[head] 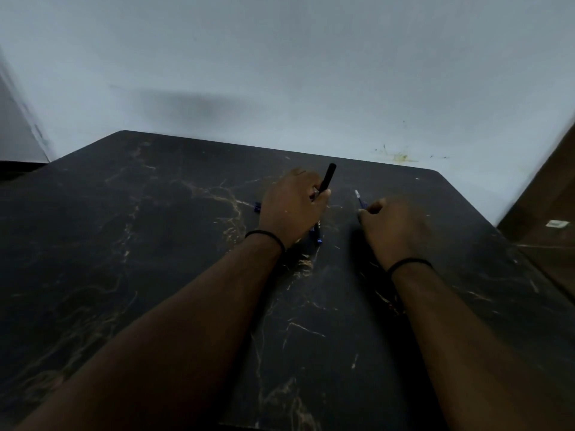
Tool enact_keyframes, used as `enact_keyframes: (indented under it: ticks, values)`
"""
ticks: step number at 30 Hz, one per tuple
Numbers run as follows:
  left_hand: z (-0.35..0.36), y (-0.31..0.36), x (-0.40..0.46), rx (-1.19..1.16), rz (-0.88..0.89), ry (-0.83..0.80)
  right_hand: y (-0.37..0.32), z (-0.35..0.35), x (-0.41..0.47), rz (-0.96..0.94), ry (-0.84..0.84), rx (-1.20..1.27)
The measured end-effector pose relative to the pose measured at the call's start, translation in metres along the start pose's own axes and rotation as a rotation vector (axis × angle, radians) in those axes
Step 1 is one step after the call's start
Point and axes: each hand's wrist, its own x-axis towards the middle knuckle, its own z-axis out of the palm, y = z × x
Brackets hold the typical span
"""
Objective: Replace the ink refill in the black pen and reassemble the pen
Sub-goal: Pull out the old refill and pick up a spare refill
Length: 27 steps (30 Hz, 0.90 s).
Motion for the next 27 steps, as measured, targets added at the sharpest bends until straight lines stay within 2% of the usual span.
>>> enact_keyframes:
  ticks: [5,15,20,27]
  values:
    - [-0.001,-0.001,0.001,0.017,-0.012,-0.001,-0.004,0.004,0.001,-0.001,-0.028,-0.068]
    - [-0.001,-0.002,0.001,0.003,-0.023,0.001,0.021,-0.009,0.008,0.070,0.041,0.025]
    - [-0.001,-0.003,0.000,0.006,-0.025,0.007,0.023,-0.005,0.011,0.100,-0.048,0.030]
    - [0.000,-0.004,0.001,0.018,-0.024,0.006,0.024,-0.004,0.014,0.116,-0.090,0.000]
